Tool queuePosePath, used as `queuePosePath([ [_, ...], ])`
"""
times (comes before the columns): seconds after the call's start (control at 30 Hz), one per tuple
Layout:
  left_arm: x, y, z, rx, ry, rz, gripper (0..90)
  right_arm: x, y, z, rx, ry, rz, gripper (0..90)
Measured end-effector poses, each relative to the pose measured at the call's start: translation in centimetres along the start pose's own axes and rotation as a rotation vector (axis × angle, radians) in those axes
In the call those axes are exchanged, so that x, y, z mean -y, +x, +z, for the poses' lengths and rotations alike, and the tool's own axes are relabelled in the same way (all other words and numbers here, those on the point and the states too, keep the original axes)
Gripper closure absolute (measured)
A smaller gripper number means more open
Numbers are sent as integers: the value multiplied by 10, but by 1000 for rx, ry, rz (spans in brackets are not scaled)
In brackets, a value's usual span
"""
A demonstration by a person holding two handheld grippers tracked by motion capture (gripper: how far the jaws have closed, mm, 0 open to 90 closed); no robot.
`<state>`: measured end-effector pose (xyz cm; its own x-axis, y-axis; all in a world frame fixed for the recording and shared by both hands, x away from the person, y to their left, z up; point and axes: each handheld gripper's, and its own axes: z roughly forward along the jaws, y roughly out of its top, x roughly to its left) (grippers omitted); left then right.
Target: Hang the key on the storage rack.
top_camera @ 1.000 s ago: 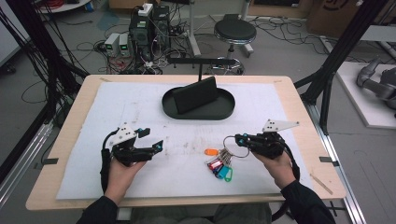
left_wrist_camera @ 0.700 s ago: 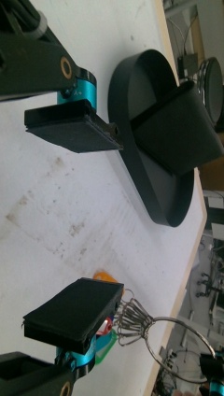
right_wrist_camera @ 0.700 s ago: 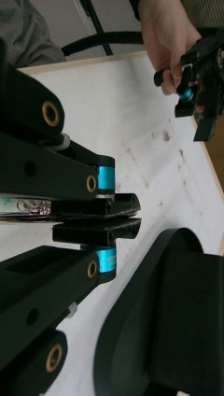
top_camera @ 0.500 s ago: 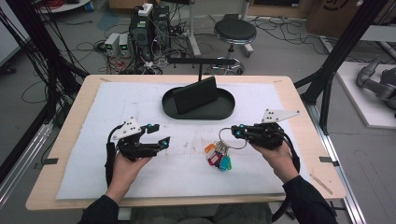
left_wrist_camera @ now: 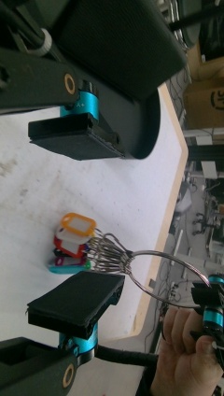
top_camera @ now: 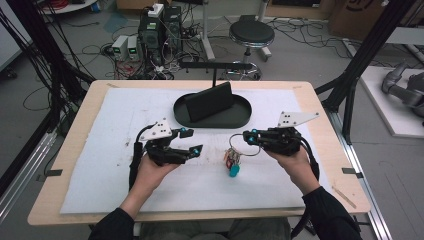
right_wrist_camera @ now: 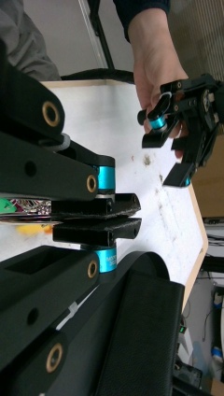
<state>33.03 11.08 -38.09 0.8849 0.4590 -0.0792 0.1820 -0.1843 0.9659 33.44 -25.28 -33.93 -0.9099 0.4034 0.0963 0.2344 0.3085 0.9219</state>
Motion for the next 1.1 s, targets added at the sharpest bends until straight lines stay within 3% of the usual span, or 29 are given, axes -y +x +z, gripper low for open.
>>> queuePosePath([
  [0.13,-5,-5,13,35,-10,38,392,-1,1,-1,-12,-8,-1,879],
  [0.2,-7,-7,18,57,-17,58,470,-2,2,-1,-16,-8,-4,879],
  [0.6,-20,-20,50,157,-9,86,497,-2,4,3,-51,-5,-11,879],
  [0.77,-21,-23,57,164,2,98,504,-3,5,5,-54,-4,-18,879],
  [1.1,-23,-25,68,169,16,133,608,-3,7,7,-74,7,-23,879],
])
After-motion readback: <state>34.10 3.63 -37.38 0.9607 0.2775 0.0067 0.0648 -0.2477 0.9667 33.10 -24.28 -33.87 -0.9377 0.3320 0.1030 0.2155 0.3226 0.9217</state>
